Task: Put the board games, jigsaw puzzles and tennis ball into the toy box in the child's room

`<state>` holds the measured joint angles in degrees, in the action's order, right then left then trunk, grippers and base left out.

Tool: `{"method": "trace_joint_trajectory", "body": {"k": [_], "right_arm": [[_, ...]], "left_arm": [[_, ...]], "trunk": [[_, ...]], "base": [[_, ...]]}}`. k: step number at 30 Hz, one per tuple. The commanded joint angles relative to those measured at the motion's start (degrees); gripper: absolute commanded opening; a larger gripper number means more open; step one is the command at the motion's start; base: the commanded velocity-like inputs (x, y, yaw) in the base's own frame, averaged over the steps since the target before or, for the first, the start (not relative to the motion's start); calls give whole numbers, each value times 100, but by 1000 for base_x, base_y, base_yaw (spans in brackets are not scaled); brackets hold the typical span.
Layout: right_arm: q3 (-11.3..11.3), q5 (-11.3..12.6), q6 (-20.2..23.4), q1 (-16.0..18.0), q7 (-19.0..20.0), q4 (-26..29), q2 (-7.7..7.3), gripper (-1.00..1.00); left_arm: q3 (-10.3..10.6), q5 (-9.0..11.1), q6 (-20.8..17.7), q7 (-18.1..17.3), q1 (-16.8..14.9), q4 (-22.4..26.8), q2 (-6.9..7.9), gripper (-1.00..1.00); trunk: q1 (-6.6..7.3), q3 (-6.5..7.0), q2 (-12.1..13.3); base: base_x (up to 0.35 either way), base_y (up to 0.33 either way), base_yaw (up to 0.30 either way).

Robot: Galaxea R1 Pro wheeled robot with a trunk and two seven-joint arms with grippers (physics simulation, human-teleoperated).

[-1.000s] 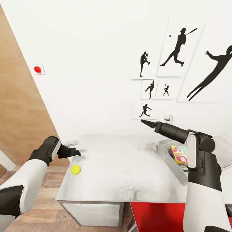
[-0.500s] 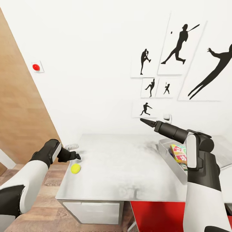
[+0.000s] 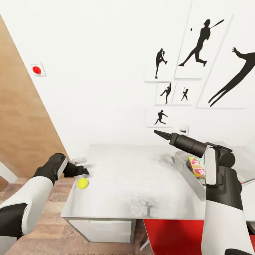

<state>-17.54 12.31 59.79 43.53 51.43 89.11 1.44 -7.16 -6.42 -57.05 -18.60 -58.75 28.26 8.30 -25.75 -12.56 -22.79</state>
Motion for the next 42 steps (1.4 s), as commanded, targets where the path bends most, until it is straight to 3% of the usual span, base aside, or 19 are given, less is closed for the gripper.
{"method": "trace_joint_trajectory", "body": {"k": [1, 15, 42], "right_arm": [[-13, -29, 21, 7, 42, 1, 6, 100], [-15, -27, 21, 15, 42, 1, -1, 100], [-21, -25, 21, 15, 42, 18, -3, 100]], "left_arm": [[-29, -61, 58, -47, -5, 5, -4, 100], [-47, -59, 279, 288, -5, 3, -7, 100], [-31, -69, 423, 322, -5, -247, -142, 100]], "trunk": [[-3, -21, -12], [-3, -152, -12], [-3, -405, -12]], "base": [[0, 0, 0], [0, 0, 0], [0, 0, 0]]}}
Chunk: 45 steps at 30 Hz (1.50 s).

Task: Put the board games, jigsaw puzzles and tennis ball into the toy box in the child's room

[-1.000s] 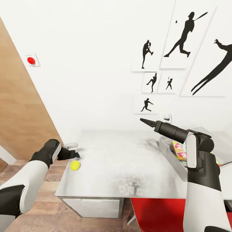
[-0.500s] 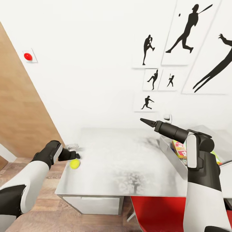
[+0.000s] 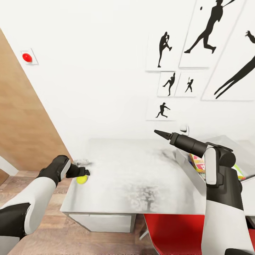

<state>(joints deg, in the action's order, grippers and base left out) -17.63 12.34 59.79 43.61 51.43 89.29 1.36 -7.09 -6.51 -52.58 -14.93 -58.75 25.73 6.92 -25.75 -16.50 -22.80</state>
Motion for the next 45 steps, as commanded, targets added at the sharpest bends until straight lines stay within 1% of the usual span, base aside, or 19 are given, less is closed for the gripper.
{"method": "trace_joint_trajectory", "body": {"k": [1, 5, 11, 12, 35, 42, 45], "right_arm": [[-13, -29, 21, 7, 43, 1, 7, 100], [-13, -30, 21, 7, 43, 1, 7, 100], [-13, -30, 21, 7, 43, 1, 11, 100], [-13, -30, 21, 7, 43, 1, 12, 100], [-9, -30, 21, 8, 43, 1, 11, 100], [-12, -18, 21, -20, 43, 9, 5, 100], [-21, 46, 21, -41, 46, 25, 3, 100]], "left_arm": [[-38, -59, -23, -45, -4, 4, -5, 100], [-38, -55, -32, -45, -4, -3, -6, 100], [-38, -50, -78, -47, -4, -53, -6, 100], [-38, -51, -82, -46, -4, -59, -6, -100], [-47, -42, -88, -78, -4, -69, -6, -100], [-47, -25, -86, -102, -4, -69, -2, -100], [-47, -7, -80, -117, -4, -69, 4, -100]], "trunk": [[-3, -20, -12], [-3, -52, -12], [-3, -63, -12], [-3, -63, -12], [-3, -63, -12], [-3, -14, -12], [-3, 12, -12]], "base": [[0, 0, 0], [0, 0, 0], [0, 0, 0], [0, 0, 0], [0, 0, 0], [0, 0, -16], [0, 0, -58]]}}
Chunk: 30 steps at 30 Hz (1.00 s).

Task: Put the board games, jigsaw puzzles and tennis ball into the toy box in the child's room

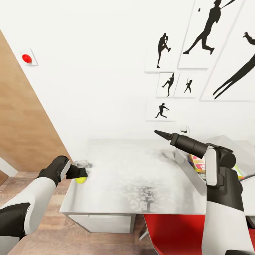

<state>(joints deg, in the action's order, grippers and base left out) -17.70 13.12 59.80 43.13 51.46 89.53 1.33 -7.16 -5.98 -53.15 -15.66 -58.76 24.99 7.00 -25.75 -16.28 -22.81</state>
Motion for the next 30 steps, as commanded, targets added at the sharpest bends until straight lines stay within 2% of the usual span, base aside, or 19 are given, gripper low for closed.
{"method": "trace_joint_trajectory", "body": {"k": [1, 4, 7, 8, 11, 12, 15, 16, 19, 21, 24, 25, 27, 28, 30], "right_arm": [[-24, 29, 20, -3, 46, 9, 1, 100], [-45, 372, 20, -83, 81, 27, -118, 100], [-48, 980, 20, -225, 109, 35, -485, 100], [-48, 1089, 20, -250, 111, 35, -547, 100], [-53, 1656, 20, -412, 117, 46, -891, 100], [-54, 1731, 20, -441, 117, 49, -946, 100], [-144, 2092, 20, -622, 124, 73, -1323, 100], [-174, 2147, 20, -655, 125, 75, -1387, 100], [-399, 2492, 20, -851, 137, 82, -1688, 100], [-486, 2617, 20, -967, 164, 82, -1796, 100], [-577, 2711, 20, -1165, 339, 86, -1971, 100], [-584, 2717, 20, -1183, 386, 87, -2004, 100], [-629, 2730, 20, -1225, 579, 89, -2119, 100], [-648, 2732, 20, -1231, 622, 90, -2139, 100], [-770, 2736, 20, -1245, 739, 90, -2188, 100]], "left_arm": [[-43, -54, -23, -52, -4, 6, 3, -100], [-53, -43, -21, -67, -4, 7, 21, -100], [-57, -37, -21, -128, -4, 14, 40, -100], [-57, -37, -21, -157, -4, 14, 41, -100], [-53, -40, -25, -425, -4, 23, 50, -100], [-52, -41, -26, -479, -4, 25, 51, -100], [-50, -43, -28, -728, 2, 36, 86, -100], [-50, -43, -28, -763, 3, 39, 96, -100], [-49, -38, -29, -1059, 4, 47, 192, -100], [-49, -41, -29, -1327, 5, 50, 257, -100], [-47, -64, -29, -2062, 11, 67, 451, -100], [-44, -67, -29, -2193, 11, 71, 502, -100], [-32, -69, -29, -2695, 13, 83, 714, -100], [-30, -69, -29, -2818, 13, 87, 763, -100], [-13, -68, -29, -3317, 16, 168, 950, -100]], "trunk": [[-4, -1, -11], [-4, 25, -11], [-4, 52, -11], [-4, 61, -11], [-4, 88, -11], [-4, 97, -11], [-4, 124, -11], [-4, 133, -11], [-4, 160, -11], [-4, 178, -11], [-4, 204, -11], [-4, 213, -11], [-4, 231, -11], [-4, 240, -11], [-4, 258, -11]], "base": [[0, 0, -66], [0, 0, -71], [0, 0, -76], [0, 0, -76], [0, 0, -77], [0, 0, -77], [0, 0, -77], [0, 0, -77], [0, 0, -80], [0, 0, -88], [0, 0, -109], [0, 0, -120], [0, 0, -128], [0, 0, -133], [0, 0, -136]]}}
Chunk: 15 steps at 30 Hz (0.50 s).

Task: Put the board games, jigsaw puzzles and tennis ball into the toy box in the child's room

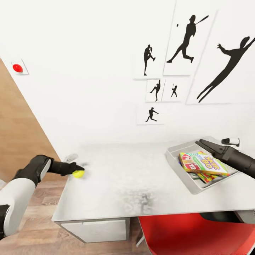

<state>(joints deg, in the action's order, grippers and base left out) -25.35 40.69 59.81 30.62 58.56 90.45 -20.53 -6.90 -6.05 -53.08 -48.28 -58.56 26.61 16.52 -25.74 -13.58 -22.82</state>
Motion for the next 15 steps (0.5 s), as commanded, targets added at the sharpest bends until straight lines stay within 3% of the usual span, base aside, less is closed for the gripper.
{"method": "trace_joint_trajectory", "body": {"k": [1, 5, 8, 12, 15], "right_arm": [[-90, -16, 19, 3, 59, -1, -14, 100], [-291, -6, 19, -6, 104, -1, -97, 100], [-335, -1, 19, -12, 124, -3, -198, 100], [-361, -7, 19, -57, 150, -8, -326, 100], [-493, -4, 19, -152, 211, -11, -529, 100]], "left_arm": [[-33, -59, -35, -321, 7, 103, 77, -100], [-12, -78, -45, -1386, 76, 572, 293, -100], [-2, -86, -97, -2054, 127, 891, 377, -100], [27, -87, -169, -2770, 204, 1383, 426, -100], [43, -89, -288, -3417, 301, 1898, 447, -100]], "trunk": [[-4, -2, -10], [-4, 34, -10], [-4, 60, -10], [-4, 96, -10], [-4, 122, -10]], "base": [[0, 0, -138], [0, 0, -142], [0, 0, -149], [0, 0, -152], [0, 0, -154]]}}
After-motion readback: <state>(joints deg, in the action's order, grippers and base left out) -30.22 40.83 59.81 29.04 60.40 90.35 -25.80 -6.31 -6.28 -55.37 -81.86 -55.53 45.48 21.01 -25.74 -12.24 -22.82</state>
